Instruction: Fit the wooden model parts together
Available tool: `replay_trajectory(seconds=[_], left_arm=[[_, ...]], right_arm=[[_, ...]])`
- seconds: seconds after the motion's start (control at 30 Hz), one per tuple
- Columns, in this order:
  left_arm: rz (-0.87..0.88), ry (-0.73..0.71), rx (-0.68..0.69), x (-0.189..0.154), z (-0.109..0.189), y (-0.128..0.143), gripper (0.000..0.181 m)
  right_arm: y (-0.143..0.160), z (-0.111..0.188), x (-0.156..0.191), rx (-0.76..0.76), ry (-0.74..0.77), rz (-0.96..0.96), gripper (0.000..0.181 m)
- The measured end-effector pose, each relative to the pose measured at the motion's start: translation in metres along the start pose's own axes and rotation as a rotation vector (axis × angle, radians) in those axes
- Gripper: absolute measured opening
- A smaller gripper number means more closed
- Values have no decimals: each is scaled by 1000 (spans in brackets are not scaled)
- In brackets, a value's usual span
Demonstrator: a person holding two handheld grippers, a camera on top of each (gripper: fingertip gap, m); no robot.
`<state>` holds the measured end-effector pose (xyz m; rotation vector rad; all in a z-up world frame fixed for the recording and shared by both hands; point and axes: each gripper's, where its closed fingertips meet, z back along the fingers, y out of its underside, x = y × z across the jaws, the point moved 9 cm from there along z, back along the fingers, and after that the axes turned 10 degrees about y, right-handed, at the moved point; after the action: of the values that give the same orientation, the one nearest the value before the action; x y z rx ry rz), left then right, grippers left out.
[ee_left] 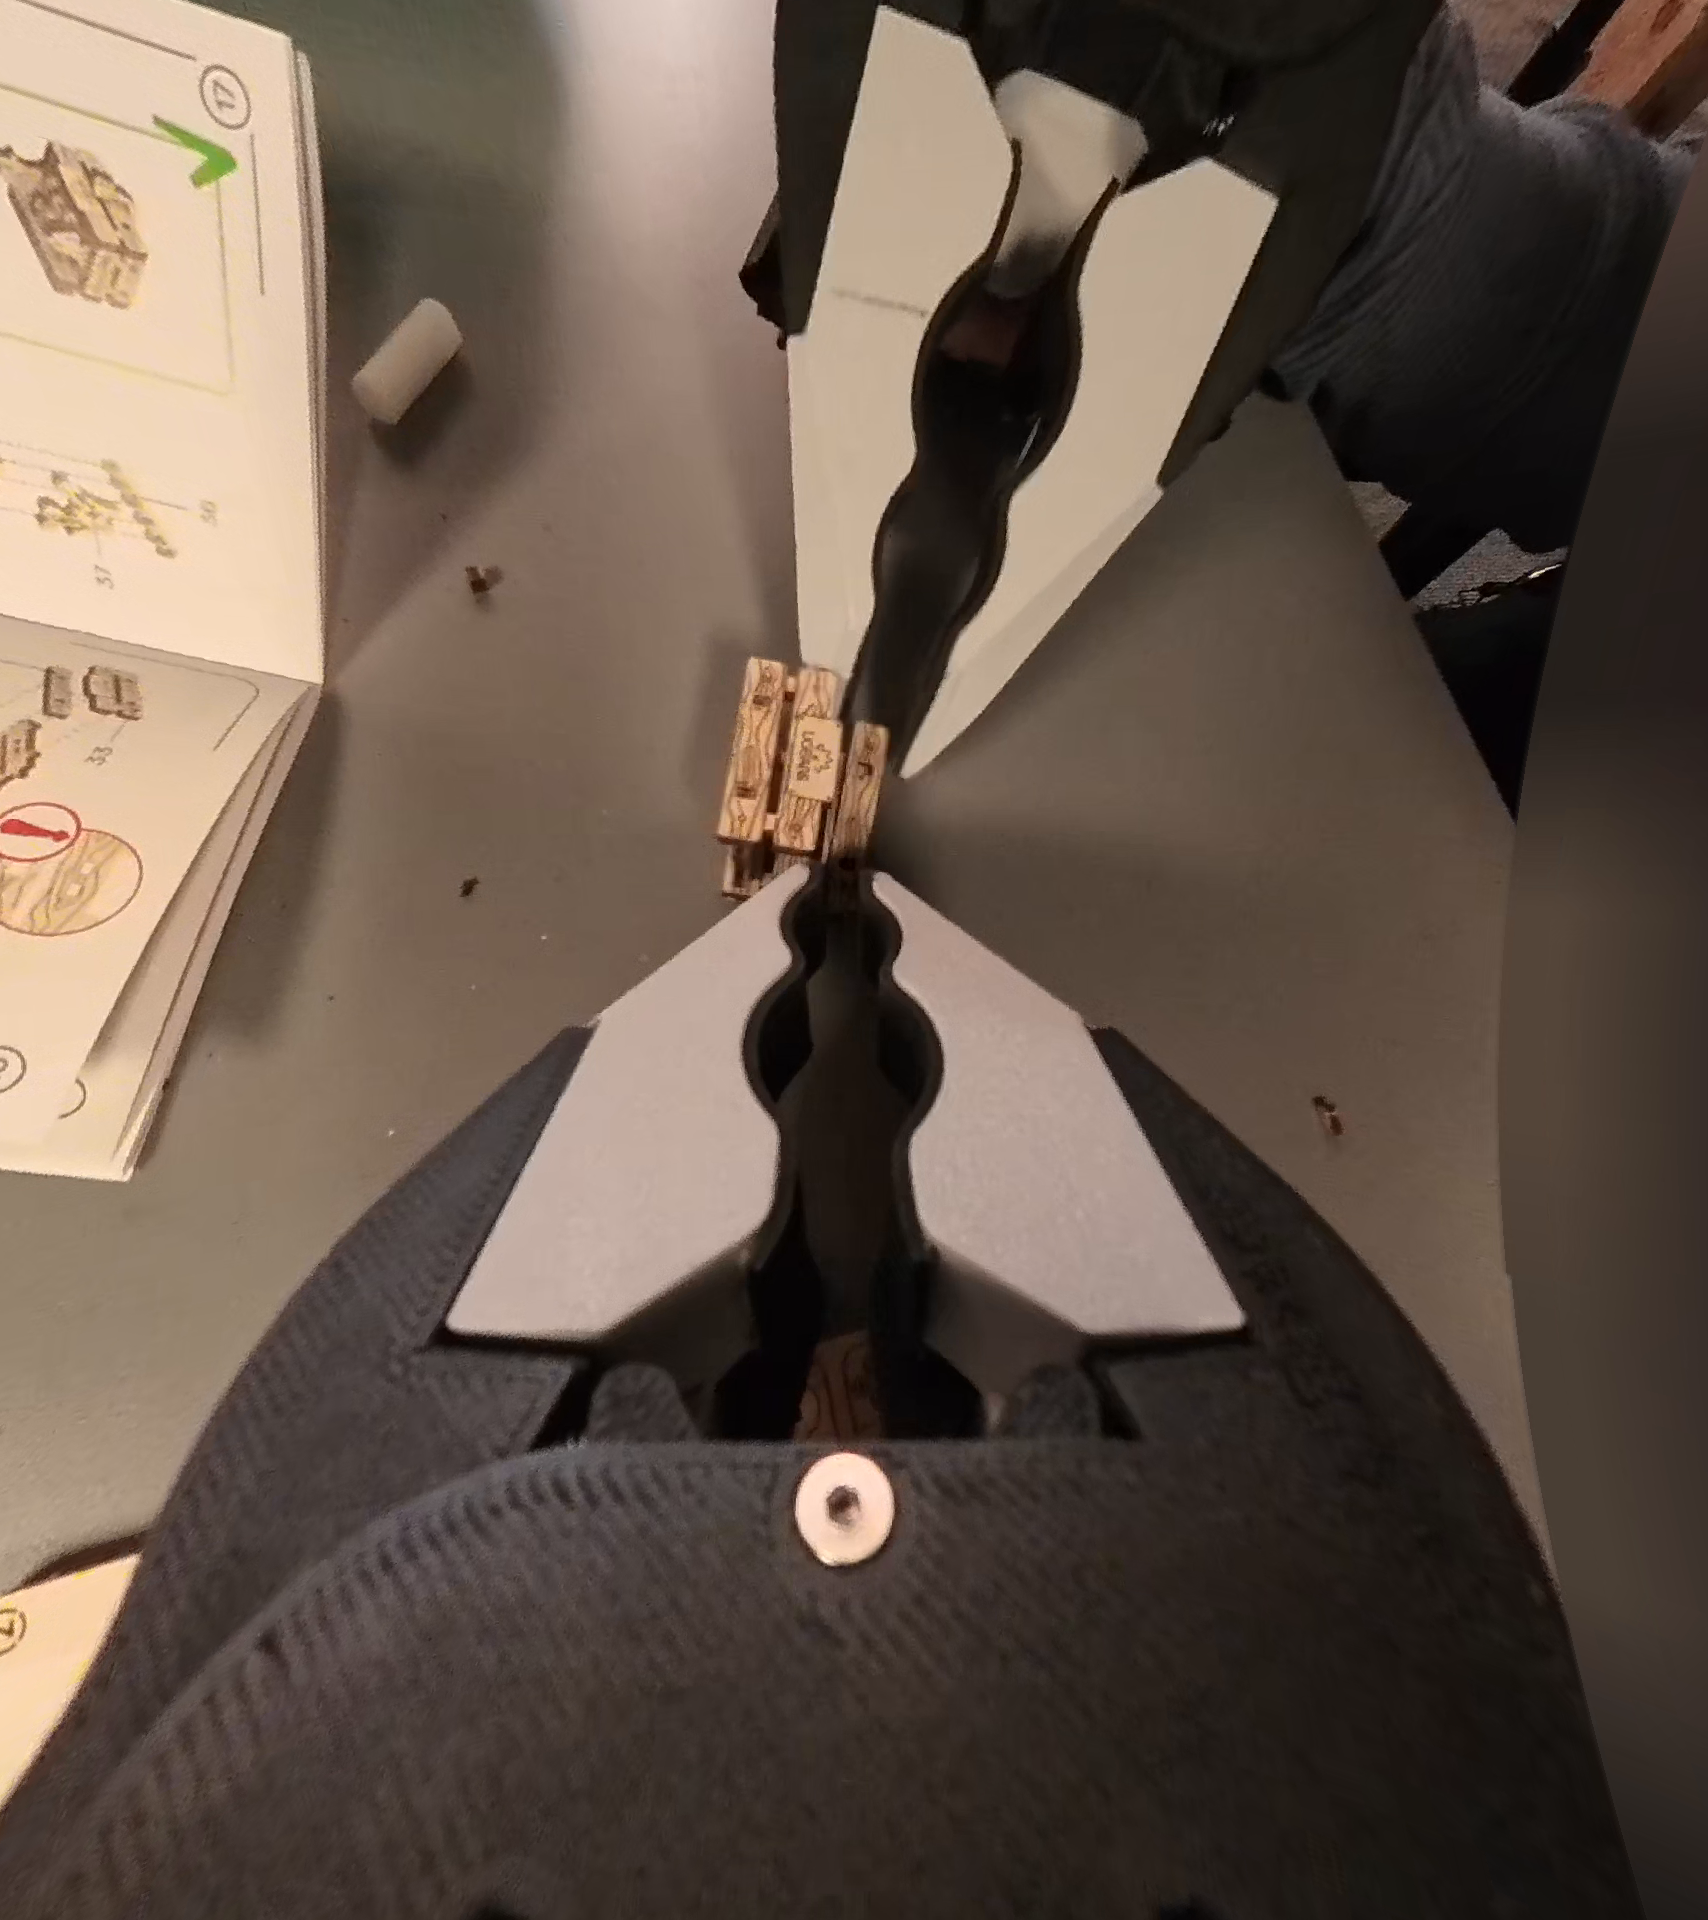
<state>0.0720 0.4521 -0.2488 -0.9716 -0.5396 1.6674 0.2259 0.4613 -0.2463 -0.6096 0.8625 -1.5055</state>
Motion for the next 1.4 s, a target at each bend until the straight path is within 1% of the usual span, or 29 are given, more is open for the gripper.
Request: replay_trajectory(seconds=[0.1, 0.2, 0.23, 0.3, 0.33, 0.37, 0.4, 0.5, 0.6, 0.67, 0.73, 0.8, 0.9, 1.0, 1.07, 1.1, 1.13, 1.2, 1.3, 1.33, 1.4], left_arm=[[-17, 3, -4, -3, 1, 0, 4], [-42, -6, -10, -10, 5, 0, 4], [-52, -6, -9, -12, 6, -1, 4], [-80, -17, -21, -17, 8, -4, 4], [-95, -29, -34, -19, 9, -6, 4], [-111, -44, -48, -22, 11, -7, 4], [-129, -62, -70, -26, 13, -9, 3], [-176, -135, -171, -36, 23, -15, 3], [-209, -238, -261, -49, 35, -15, 3], [-225, -319, -247, -57, 39, -9, 3], [-199, -380, -213, -63, 41, 0, 4], [-158, -349, -198, -68, 39, 7, 4], [-59, -231, -110, -70, 27, 19, 4], [5, -202, -7, -68, 14, 26, 4], [43, -188, 24, -65, 9, 27, 4], [54, -178, 27, -63, 7, 27, 7], [62, -173, 26, -62, 7, 27, 17], [55, -173, 1, -61, 14, 25, 30], [57, -213, -118, -52, 32, 16, 33], [54, -220, -137, -47, 35, 13, 32], [52, -229, -122, -35, 35, 8, 32]], right_arm=[[1, 5, -2, -28, -6, -29, 12], [8, 20, -7, -72, 25, -97, 18], [9, 28, -13, -122, 79, -124, 18], [13, 46, -30, -239, 269, -184, 19], [16, 51, -40, -246, 365, -205, 23], [21, 53, -49, -207, 424, -208, 25], [26, 52, -56, -144, 442, -207, 25], [32, 40, -73, -3, 413, -203, 24], [35, 31, -83, 69, 369, -196, 21], [36, 28, -86, 95, 336, -210, 21], [36, 27, -88, 107, 310, -223, 9], [36, 27, -87, 108, 306, -239, 8], [34, 32, -72, 73, 309, -242, 7], [24, 38, -37, 10, 281, -213, 8], [19, 37, -12, 4, 276, -161, 8], [17, 36, -1, 8, 273, -140, 8], [15, 35, 7, 10, 274, -124, 8], [11, 34, 19, 12, 296, -104, 8], [10, 31, 28, 35, 349, -88, 8], [11, 29, 30, 47, 358, -83, 8], [13, 26, 34, 82, 359, -79, 8]])
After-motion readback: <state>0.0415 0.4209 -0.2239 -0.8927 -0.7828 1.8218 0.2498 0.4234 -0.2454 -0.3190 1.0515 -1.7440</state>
